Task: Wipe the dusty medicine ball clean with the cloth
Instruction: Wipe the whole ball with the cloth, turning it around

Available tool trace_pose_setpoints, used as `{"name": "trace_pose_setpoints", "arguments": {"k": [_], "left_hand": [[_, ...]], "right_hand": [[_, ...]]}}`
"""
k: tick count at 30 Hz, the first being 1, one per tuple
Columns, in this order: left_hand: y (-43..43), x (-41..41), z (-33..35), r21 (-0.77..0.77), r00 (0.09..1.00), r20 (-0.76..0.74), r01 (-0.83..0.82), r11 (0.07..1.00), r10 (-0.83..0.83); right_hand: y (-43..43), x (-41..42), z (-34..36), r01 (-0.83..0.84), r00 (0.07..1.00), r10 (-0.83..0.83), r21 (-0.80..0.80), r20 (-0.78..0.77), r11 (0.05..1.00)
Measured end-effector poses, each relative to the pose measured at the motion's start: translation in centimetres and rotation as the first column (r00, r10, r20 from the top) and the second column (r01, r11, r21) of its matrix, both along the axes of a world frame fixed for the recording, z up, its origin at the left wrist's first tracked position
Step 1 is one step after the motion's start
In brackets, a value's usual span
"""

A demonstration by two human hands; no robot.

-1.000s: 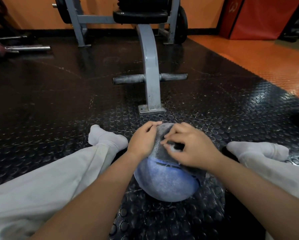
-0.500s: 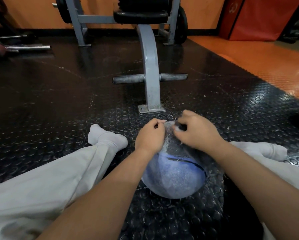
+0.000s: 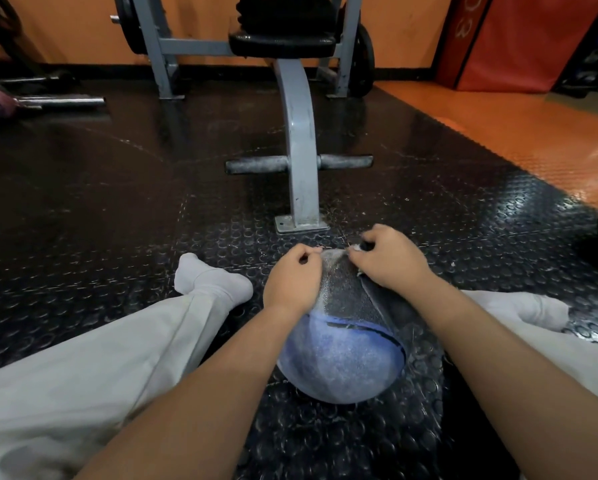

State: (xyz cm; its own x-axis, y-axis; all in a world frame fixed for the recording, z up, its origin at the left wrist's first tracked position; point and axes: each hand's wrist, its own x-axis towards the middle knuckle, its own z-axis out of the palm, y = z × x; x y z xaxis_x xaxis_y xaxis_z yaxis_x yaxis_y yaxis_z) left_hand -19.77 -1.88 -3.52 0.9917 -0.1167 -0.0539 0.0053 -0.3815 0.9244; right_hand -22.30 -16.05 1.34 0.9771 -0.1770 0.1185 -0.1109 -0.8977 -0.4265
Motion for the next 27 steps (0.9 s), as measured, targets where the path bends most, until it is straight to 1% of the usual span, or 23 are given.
{"name": "trace_pose_setpoints", "arguments": {"k": [1, 2, 3, 5, 7, 8, 10, 12, 14, 15, 16, 18, 20, 21, 22, 24, 27], "left_hand": [[0.0, -0.1, 0.0, 0.009, 1.0, -0.002, -0.013, 1.0, 0.013], [0.0, -0.2, 0.1, 0.023, 1.0, 0.001, -0.026, 0.999, 0.026], [0.2, -0.2, 0.2, 0.031, 0.999, 0.009, -0.04, 0.999, 0.039], [0.8, 0.1, 0.1, 0.017, 0.999, 0.027, -0.047, 0.999, 0.046], [1.4, 0.3, -0.3, -0.018, 0.999, 0.026, -0.032, 0.999, 0.032], [1.7, 0.3, -0.5, -0.04, 0.999, 0.025, -0.019, 0.999, 0.02], [1.8, 0.0, -0.8, -0.067, 1.0, 0.028, -0.007, 0.998, 0.009], [1.4, -0.4, -0.9, -0.062, 1.0, 0.023, -0.017, 0.998, 0.018], [0.9, -0.6, -0.6, -0.033, 0.999, 0.023, -0.036, 0.999, 0.037], [0.6, -0.5, -0.4, -0.006, 0.999, 0.027, -0.045, 0.999, 0.045], [0.4, -0.3, -0.2, 0.018, 0.998, 0.033, -0.05, 0.999, 0.049], [0.4, 0.3, 0.0, 0.027, 0.998, 0.044, -0.043, 0.999, 0.042], [0.7, 0.8, -0.1, 0.013, 0.999, 0.039, -0.01, 1.0, 0.01], [0.8, 0.9, -0.2, 0.011, 0.999, 0.035, 0.008, 1.0, -0.008], [0.8, 0.9, -0.4, 0.009, 0.999, 0.034, 0.021, 1.0, -0.021], [0.8, 0.7, -0.5, -0.002, 0.999, 0.041, 0.019, 1.0, -0.019], [0.3, 0.2, 0.0, 0.008, 0.999, 0.034, -0.011, 1.0, 0.011]], "right_hand": [[0.2, 0.1, -0.1, 0.04, 0.999, -0.04, -0.013, 0.002, 0.999], [0.7, -0.3, -0.2, 0.036, 0.999, -0.035, -0.046, 0.016, 0.998], [1.4, -1.0, -0.2, -0.012, 0.999, 0.016, -0.084, 0.041, 0.996], [3.2, -3.1, -0.3, -0.193, 0.973, 0.211, -0.169, 0.097, 0.967], [3.9, -4.3, -0.3, -0.346, 0.926, 0.369, -0.214, 0.081, 0.914], [3.6, -4.2, -0.2, -0.369, 0.918, 0.39, -0.209, 0.07, 0.906], [2.8, -2.9, 0.0, -0.315, 0.944, 0.326, -0.166, 0.041, 0.934], [1.3, -0.6, 0.3, -0.158, 0.987, 0.158, -0.075, -0.012, 0.985], [0.2, 0.8, 0.1, -0.019, 1.0, 0.02, 0.023, -0.024, 1.0], [0.2, 0.8, -0.1, -0.005, 1.0, 0.005, 0.011, -0.005, 1.0], [0.7, 0.2, -0.4, -0.031, 0.999, 0.032, -0.023, 0.03, 0.999], [2.3, -2.3, -1.1, -0.179, 0.971, 0.194, -0.109, 0.138, 0.978], [3.7, -5.1, -1.5, -0.335, 0.901, 0.377, -0.205, 0.216, 0.92], [3.7, -5.5, -1.7, -0.38, 0.872, 0.428, -0.224, 0.238, 0.898], [3.4, -5.3, -1.5, -0.393, 0.869, 0.437, -0.213, 0.232, 0.895], [2.5, -3.9, -1.2, -0.349, 0.909, 0.377, -0.172, 0.179, 0.921], [0.7, -0.6, -0.8, -0.105, 0.989, 0.109, -0.039, 0.103, 0.994]]}}
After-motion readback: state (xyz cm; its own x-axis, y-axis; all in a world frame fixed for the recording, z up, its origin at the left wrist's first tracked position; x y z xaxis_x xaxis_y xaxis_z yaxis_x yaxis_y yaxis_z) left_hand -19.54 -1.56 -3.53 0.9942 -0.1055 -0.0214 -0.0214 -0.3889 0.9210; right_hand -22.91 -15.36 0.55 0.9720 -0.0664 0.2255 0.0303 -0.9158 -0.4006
